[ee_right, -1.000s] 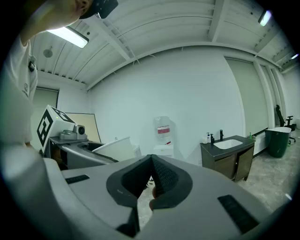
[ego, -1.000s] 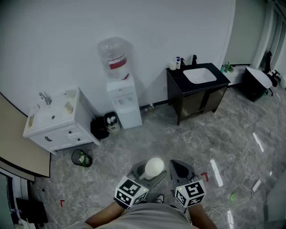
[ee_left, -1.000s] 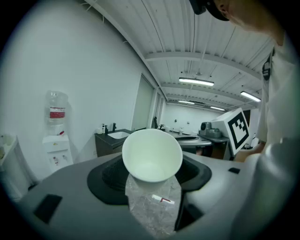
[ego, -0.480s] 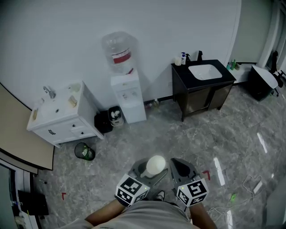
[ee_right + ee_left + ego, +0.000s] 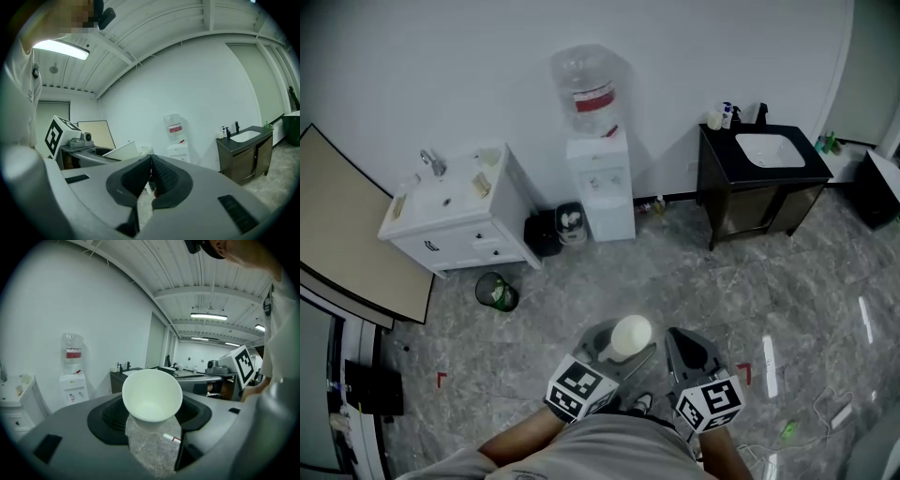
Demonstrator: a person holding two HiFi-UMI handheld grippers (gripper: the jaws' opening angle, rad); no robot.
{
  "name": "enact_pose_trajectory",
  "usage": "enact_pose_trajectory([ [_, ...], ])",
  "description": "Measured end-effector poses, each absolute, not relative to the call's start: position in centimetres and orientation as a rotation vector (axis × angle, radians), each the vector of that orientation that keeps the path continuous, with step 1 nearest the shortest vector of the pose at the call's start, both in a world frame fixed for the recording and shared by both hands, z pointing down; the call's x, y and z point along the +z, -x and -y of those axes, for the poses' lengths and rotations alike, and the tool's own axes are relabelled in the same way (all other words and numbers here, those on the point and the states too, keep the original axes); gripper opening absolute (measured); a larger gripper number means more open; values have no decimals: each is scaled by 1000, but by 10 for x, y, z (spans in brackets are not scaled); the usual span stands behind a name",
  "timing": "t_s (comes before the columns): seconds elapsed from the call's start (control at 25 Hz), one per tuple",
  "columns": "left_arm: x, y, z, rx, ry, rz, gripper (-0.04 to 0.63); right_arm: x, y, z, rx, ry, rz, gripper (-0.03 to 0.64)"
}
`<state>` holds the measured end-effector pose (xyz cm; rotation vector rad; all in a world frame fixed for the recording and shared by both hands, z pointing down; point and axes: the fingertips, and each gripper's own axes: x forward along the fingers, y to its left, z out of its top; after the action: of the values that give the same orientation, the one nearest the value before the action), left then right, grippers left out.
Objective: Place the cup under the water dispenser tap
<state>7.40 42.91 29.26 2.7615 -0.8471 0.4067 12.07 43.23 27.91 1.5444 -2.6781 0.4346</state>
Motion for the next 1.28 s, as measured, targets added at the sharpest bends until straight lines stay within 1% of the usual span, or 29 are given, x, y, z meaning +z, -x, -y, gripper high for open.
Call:
enact_pose_trajectory([
  [0.32, 304, -38, -359, 372, -2722, 924, 282, 283, -86, -367, 418, -1469, 2686, 17],
  [0.84, 318, 42, -168, 365, -2780, 874, 282, 280, 3, -181, 391, -1512, 2655, 17],
  [1.08, 337, 56, -103, 373, -2786, 875, 282, 288, 17, -124, 422, -1532, 2627, 17],
  [1.28, 355, 53, -50, 345, -2786, 909, 283, 298, 16, -71, 435, -1521, 2640, 17],
])
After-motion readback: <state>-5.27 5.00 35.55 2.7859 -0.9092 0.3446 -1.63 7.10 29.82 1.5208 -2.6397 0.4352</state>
